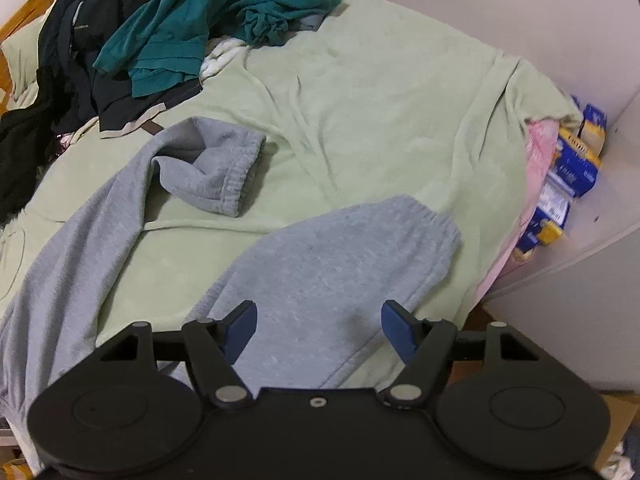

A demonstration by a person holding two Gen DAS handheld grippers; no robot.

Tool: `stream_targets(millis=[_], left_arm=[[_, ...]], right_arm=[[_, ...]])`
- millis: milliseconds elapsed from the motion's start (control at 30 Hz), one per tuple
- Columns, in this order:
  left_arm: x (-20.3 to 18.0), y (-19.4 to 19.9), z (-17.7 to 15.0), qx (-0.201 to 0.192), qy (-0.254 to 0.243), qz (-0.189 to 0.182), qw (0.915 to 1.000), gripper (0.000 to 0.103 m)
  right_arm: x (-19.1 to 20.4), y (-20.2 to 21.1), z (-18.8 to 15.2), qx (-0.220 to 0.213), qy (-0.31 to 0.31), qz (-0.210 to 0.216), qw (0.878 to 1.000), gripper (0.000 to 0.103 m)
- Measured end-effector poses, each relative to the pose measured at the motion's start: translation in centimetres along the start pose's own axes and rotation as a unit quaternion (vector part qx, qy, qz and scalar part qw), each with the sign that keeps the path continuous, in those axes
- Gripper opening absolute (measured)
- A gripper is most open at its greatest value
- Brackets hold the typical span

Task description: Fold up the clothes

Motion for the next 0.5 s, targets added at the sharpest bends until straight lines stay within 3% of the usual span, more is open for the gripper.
stream_targets(millis=[133, 300, 400, 500], left_arm=[[0.0, -0.6, 0.1, 0.008, 0.001, 0.014, 0.9999, 0.032], [0.3, 0.5, 0.4, 0.031, 0.058, -0.018, 0.9977, 0.039], [-0.1, 2.1, 0.7, 0.026, 0.035, 0.015, 0.9989, 0.052], [-0.3, 3.5, 0.8, 0.014, 0.025, 0.046, 0.9985, 0.055]], right_arm=[[-1.4, 0.9, 0.1, -0.013, -0.014, -0.012, 1.000, 0.081], [-4.6, 0.9, 0.1, -0.019, -0.057, -0.004, 0.998, 0.089], [-7.1, 0.3, 0.7, -0.036, -0.069, -0.026, 0.997, 0.091], [-9.7, -1.2, 1.6, -0.033, -0.090, -0.018, 0.995, 0.094]])
Point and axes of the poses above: each gripper's, at about its wrist camera, not at the fingertips, and y roughly against the way its jaws point, x to its left, z to its top, the point moved 10 cm from there along -y, roughly the way its jaws point, and after that the axes turned 13 degrees about x, right-handed, at the moved point
